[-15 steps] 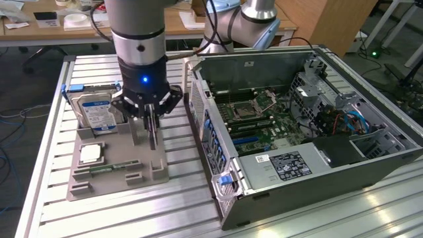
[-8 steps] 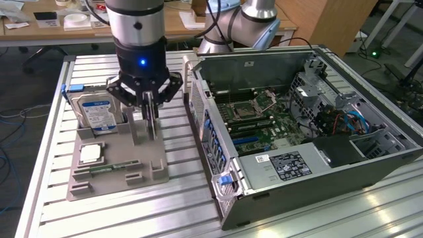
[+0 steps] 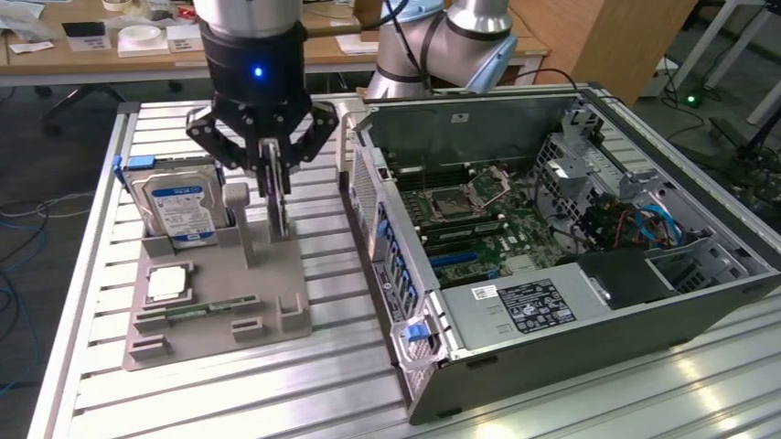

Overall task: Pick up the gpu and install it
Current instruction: 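Pick up the gpu and move the gpu toward the slot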

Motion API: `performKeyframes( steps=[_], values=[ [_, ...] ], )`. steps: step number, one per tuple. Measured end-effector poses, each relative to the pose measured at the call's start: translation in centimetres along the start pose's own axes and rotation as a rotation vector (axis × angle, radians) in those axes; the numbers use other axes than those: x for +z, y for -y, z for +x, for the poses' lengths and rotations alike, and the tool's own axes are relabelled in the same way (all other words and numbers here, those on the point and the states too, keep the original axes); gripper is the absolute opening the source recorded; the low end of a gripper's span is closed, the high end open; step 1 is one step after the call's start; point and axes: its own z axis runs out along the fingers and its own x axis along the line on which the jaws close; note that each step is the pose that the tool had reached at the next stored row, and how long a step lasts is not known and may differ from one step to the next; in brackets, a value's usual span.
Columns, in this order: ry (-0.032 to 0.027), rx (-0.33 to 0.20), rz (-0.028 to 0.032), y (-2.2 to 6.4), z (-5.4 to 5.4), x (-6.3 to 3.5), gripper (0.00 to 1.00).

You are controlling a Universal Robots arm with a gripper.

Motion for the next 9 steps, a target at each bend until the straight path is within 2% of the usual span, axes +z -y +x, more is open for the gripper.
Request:
performKeyframes(
  steps=[9],
  values=[
    [0.0000,0.000,-0.0001,-0.14,0.0,-4.03,0.28]
  ],
)
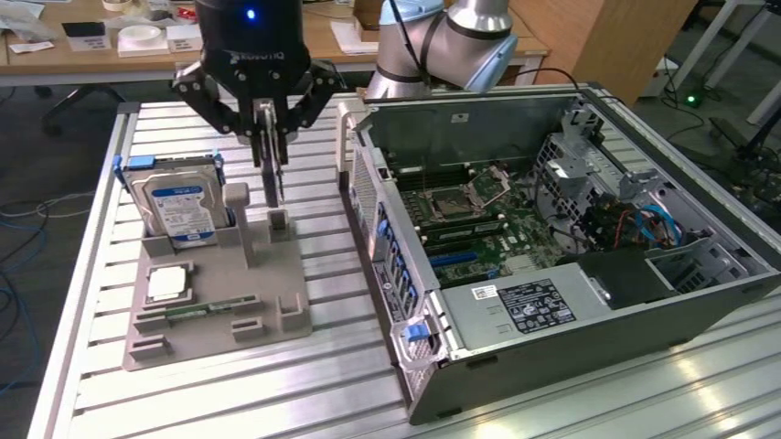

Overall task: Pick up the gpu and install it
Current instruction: 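Pick up the gpu and move the gpu toward the slot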

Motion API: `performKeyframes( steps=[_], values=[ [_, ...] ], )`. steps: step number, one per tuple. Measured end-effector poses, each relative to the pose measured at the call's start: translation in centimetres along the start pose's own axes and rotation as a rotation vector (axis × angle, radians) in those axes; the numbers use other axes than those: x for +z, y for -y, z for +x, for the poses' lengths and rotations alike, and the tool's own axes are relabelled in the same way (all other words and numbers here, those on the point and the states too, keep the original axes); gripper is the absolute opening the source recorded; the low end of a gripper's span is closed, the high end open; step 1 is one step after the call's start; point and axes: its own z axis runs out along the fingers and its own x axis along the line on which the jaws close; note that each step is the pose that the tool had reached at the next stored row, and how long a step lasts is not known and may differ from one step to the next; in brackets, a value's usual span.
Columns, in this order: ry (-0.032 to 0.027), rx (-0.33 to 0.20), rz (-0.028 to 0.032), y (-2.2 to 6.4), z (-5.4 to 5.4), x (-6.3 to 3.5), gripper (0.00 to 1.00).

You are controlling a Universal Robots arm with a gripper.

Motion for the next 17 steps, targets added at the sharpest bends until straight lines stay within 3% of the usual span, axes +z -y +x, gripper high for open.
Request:
performKeyframes(
  steps=[17],
  values=[
    [0.0008,0.020,-0.0002,-0.06,-0.11,-0.70,0.28]
  ],
)
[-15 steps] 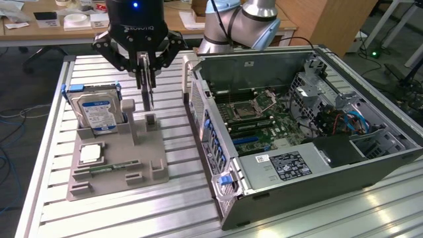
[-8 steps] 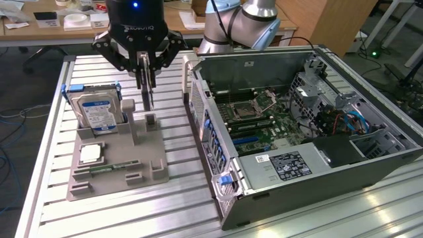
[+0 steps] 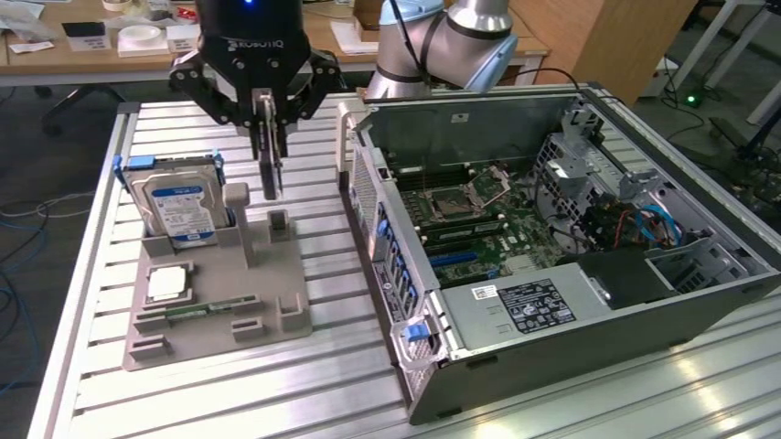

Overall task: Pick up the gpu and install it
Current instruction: 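Pick up the gpu and move the gpu toward the slot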

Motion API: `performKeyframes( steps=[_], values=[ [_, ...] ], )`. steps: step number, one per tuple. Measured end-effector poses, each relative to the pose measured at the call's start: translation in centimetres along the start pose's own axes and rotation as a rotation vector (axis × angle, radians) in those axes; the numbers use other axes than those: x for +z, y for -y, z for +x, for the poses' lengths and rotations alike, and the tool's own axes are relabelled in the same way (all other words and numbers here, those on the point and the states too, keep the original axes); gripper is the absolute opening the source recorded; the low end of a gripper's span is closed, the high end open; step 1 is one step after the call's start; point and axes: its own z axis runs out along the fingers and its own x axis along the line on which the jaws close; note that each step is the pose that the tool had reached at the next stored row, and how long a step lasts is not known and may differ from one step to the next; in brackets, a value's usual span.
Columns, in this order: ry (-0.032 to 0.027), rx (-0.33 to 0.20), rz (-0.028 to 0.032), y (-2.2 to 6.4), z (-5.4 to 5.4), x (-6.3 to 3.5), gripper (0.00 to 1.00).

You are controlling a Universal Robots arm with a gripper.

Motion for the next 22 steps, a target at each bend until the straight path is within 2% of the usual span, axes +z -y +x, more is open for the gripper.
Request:
performKeyframes(
  steps=[8,21,22],
  values=[
    [-0.0001,0.000,0.0001,-0.10,-2.5,0.00,0.28],
    [-0.0001,0.000,0.0001,-0.34,-8.0,0.04,0.28],
    [-0.0001,0.000,0.0001,-0.38,-8.9,0.05,0.28]
  ],
)
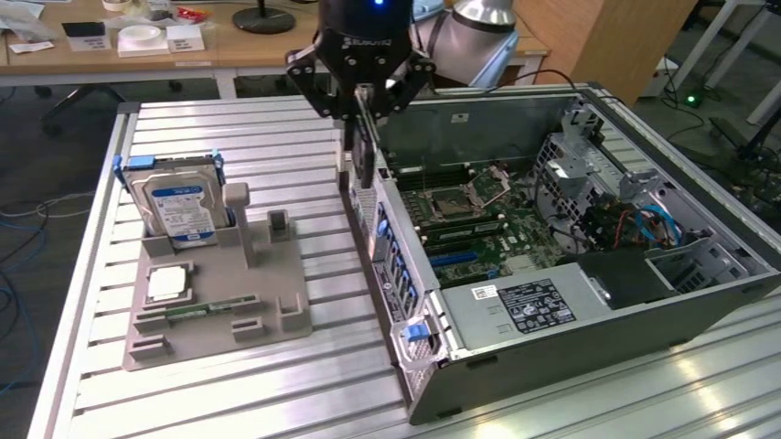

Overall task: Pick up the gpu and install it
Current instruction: 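Pick up the gpu and move the gpu toward the slot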

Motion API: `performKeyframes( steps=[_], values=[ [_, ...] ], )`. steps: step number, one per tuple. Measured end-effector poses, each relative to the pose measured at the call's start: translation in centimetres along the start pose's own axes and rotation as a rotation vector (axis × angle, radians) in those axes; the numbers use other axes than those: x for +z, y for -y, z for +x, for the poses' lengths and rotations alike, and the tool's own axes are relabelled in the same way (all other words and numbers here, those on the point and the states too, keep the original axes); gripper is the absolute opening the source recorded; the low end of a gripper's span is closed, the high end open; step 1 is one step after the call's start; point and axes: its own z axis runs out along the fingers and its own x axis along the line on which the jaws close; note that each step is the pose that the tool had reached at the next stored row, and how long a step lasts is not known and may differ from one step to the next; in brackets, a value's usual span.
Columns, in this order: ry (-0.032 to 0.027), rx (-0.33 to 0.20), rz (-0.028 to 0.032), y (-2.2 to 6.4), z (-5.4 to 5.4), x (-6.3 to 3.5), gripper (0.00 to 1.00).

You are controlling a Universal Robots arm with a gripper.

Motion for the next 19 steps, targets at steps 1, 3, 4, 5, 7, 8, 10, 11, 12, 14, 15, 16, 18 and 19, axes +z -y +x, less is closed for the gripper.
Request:
performKeyframes(
  steps=[1,3,4,5,7,8,10,11,12,14,15,16,18,19],
  values=[
    [-0.0001,0.000,0.0001,-0.02,-0.4,0.00,0.28],
    [-0.0001,0.000,0.0001,-0.05,-1.3,0.01,0.28],
    [0.0000,0.000,0.0000,-0.07,-1.8,0.02,0.28],
    [-0.0001,0.000,0.0000,-0.11,-2.6,0.04,0.28],
    [-0.0001,0.000,0.0001,-0.15,-3.5,0.05,0.28],
    [-0.0001,0.000,0.0001,-0.16,-4.0,0.06,0.28],
    [-0.0002,0.000,0.0001,-0.20,-4.9,0.07,0.28],
    [0.0000,0.000,0.0000,-0.22,-5.4,0.09,0.28],
    [0.0000,0.000,0.0000,-0.24,-5.8,0.10,0.28],
    [0.0000,0.000,0.0000,-0.28,-6.7,0.11,0.28],
    [-0.0001,0.000,0.0001,-0.30,-7.1,0.12,0.28],
    [-0.0001,0.000,0.0001,-0.32,-7.6,0.13,0.28],
    [-0.0001,0.000,0.0001,-0.35,-8.5,0.14,0.28],
    [-0.0001,0.000,0.0002,-0.37,-9.0,0.14,0.28]
  ],
)
